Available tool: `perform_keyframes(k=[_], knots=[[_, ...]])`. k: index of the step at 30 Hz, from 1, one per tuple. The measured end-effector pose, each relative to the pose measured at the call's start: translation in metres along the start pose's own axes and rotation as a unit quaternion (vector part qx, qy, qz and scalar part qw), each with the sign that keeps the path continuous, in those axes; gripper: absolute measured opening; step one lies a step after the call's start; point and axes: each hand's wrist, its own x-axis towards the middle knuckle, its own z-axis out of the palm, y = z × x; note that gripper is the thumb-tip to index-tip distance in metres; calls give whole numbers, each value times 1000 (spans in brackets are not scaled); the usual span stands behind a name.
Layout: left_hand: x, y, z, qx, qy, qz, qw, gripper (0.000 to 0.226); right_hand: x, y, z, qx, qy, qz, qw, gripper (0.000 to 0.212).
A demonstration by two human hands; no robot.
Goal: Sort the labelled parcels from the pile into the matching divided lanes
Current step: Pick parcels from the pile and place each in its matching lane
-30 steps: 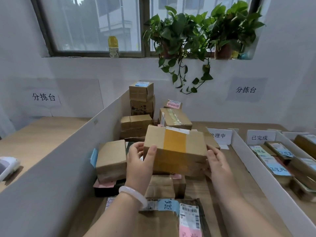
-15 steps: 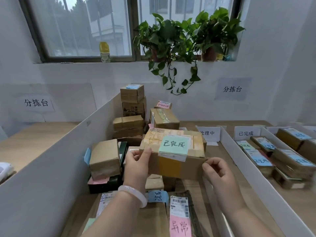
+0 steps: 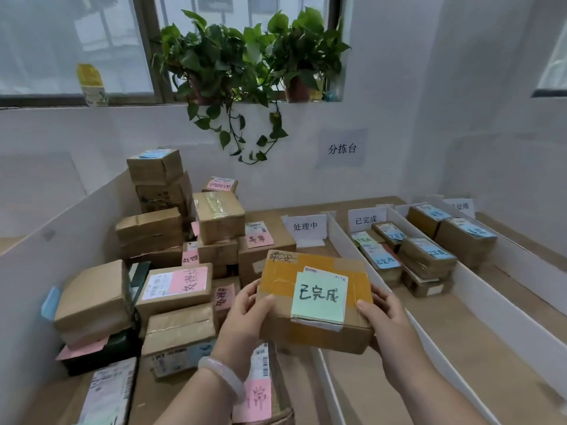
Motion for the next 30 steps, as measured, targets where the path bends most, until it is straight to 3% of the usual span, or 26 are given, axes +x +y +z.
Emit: perform_keyframes(k=[2, 6, 15, 20, 25, 30], knots=[[-1, -6, 22, 37, -35, -1, 999, 46, 0, -1, -29, 1, 15, 3, 1000, 40], [-10, -13, 80, 112, -91, 3, 990, 79, 3, -3, -96, -13, 38, 11, 999, 38], [-43, -53, 246, 181, -140, 57, 972, 64, 11, -19, -268, -58, 57, 23, 996, 36], [-55, -86, 322, 111, -137, 16, 984, 44, 16, -32, -344, -107, 26, 8, 994, 40], [-58, -106, 364, 89, -108, -37, 989, 45, 24, -34, -384, -153, -3, 13, 988, 55], [-38, -112, 377, 130, -58, -27, 989, 51, 46, -30, -396, -172, -20, 6, 985, 55]])
